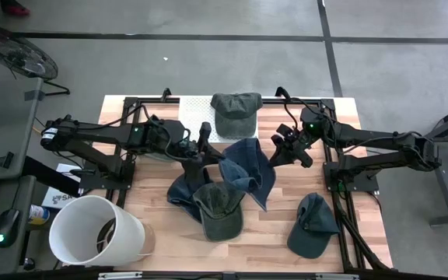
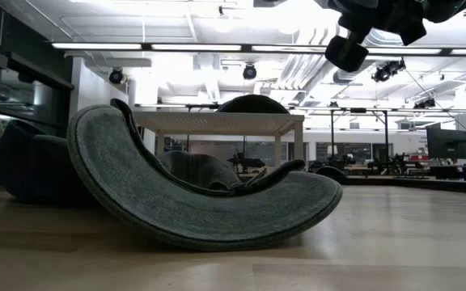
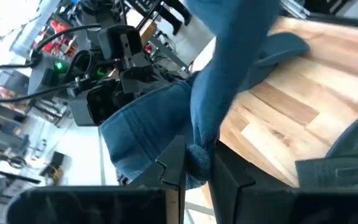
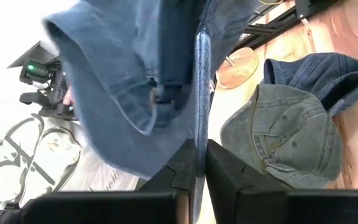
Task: Pick & Place hat
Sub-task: Put the top right blue cap on the shelf
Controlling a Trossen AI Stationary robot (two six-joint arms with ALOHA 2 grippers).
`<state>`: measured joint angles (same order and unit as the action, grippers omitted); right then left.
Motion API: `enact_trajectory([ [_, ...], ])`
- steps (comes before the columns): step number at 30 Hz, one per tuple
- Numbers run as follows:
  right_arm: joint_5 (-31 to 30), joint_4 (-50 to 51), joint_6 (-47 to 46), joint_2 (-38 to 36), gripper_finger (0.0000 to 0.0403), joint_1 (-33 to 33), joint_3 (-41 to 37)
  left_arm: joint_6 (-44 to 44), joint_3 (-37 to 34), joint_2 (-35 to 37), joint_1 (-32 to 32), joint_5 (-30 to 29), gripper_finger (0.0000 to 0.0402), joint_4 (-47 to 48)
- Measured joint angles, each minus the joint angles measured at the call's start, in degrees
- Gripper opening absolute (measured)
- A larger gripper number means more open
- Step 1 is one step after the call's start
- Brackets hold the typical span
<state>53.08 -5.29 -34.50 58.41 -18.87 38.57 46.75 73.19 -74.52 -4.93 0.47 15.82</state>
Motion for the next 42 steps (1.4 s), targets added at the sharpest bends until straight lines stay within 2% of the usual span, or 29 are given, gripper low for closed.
enact_trajectory([
  [6,-3.32,-0.03,0.44,0.0,0.0067,-0.16,0.0,-3.12,0.0,0.0,-0.62,-0.61,0.0038,-0.88],
  [11,-3.58,0.12,0.6,-0.35,0.0105,-2.23,0.0,-5.15,0.0,0.24,-1.88,-3.23,0.0038,-2.07],
  [15,-3.54,0.1,0.93,-1.82,0.0129,-4.49,0.0,-9.2,1.85,0.52,-3.2,-11.82,0.0038,-0.39],
  [23,-7.07,0.3,1.49,-4.96,0.0137,-8.45,0.0,-22.08,12.85,0.49,-3.28,-29.85,0.0038,14.94],
  [26,-8.99,0.3,1.51,-5.76,0.0138,-9.72,0.0,-24.31,17.15,0.51,-3.32,-33.7,0.0038,21.32],
  [34,-12.37,0.34,1.5,-6.4,0.0138,-13.17,0.0,-30.55,25.87,-0.5,-3.23,-36.25,0.0038,35.68],
  [42,-12.74,0.34,3.34,-6.58,0.0138,-14.93,0.0,-42.53,30.1,-2.6,3.45,-36.79,0.0038,47.26],
])
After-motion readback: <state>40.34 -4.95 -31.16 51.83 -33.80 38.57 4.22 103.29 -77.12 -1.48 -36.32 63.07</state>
